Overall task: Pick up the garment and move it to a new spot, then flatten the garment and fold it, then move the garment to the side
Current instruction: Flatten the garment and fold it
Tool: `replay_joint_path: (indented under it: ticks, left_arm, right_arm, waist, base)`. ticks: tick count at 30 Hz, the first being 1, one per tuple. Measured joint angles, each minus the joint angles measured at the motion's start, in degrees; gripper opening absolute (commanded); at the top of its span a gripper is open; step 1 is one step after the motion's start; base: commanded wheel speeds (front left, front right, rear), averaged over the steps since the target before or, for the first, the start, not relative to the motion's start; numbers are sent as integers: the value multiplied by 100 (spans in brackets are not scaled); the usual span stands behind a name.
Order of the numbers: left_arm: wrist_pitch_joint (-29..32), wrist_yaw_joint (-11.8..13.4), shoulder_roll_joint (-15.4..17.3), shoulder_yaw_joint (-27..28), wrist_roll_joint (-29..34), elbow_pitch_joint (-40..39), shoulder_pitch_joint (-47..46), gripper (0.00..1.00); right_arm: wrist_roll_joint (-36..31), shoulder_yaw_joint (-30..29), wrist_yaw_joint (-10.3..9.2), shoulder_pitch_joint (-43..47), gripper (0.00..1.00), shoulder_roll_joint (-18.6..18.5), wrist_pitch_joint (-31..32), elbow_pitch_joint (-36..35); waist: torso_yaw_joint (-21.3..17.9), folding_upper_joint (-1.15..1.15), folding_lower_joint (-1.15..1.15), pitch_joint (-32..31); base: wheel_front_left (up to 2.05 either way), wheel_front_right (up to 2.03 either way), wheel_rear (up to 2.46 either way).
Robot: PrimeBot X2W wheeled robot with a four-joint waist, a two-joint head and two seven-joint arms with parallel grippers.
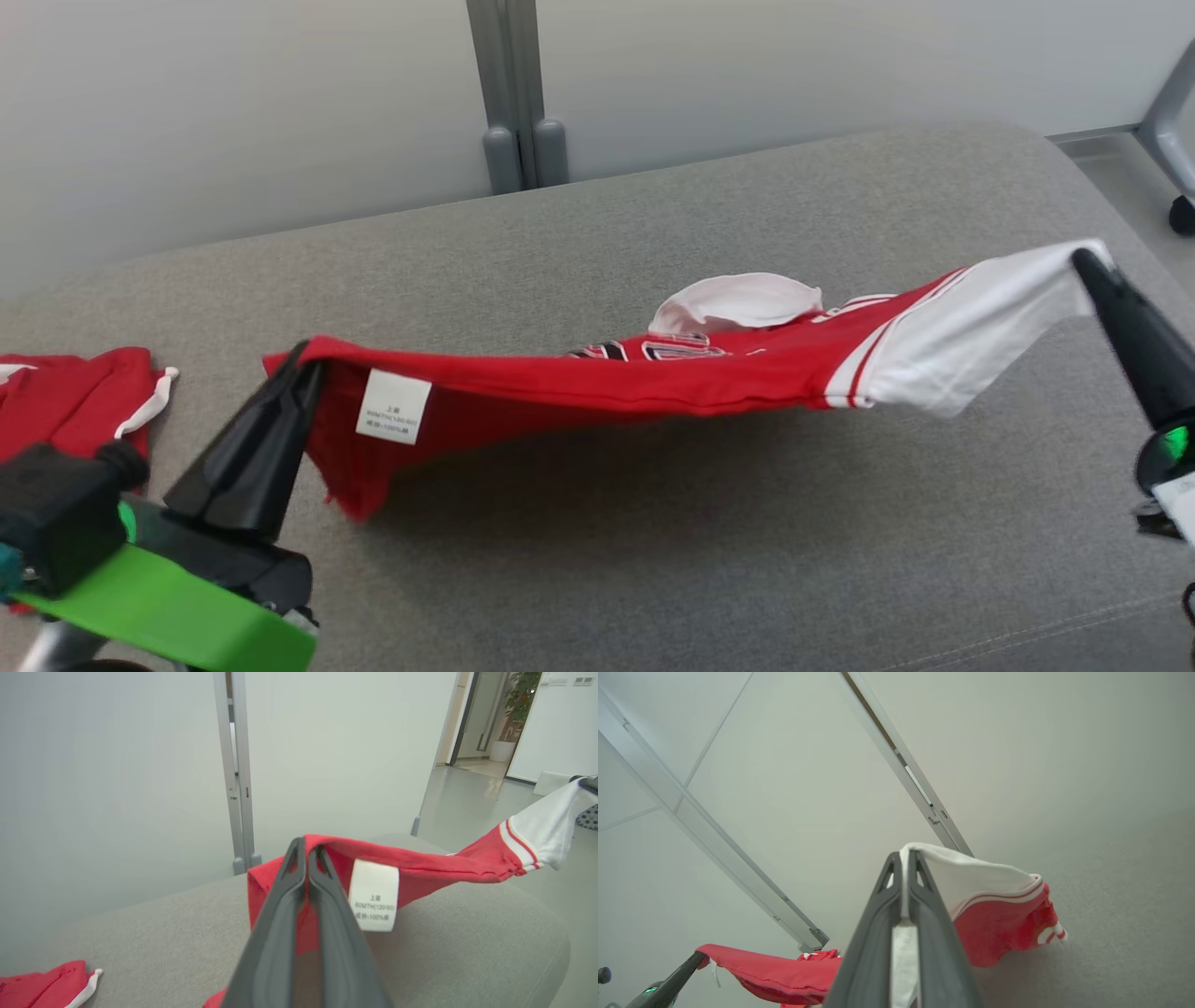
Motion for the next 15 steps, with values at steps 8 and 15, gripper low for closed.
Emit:
replay_joint_path:
  ticks: [8, 15]
  left_arm:
    - [1244, -8, 701, 397, -840, -876, -1420, 0]
    - [1967, 18, 1015, 388, -1361, -393, -3053, 0]
  right_arm:
    - [107, -926, 0, -1378, 0, -136, 956, -910]
    - [-490, -870, 0, -3316, 0, -229, 1758, -292]
  waist:
    - [-225, 0, 0, 91]
    - [-270, 0, 0, 562]
  base:
    - [0, 0, 0]
    - [0, 0, 0]
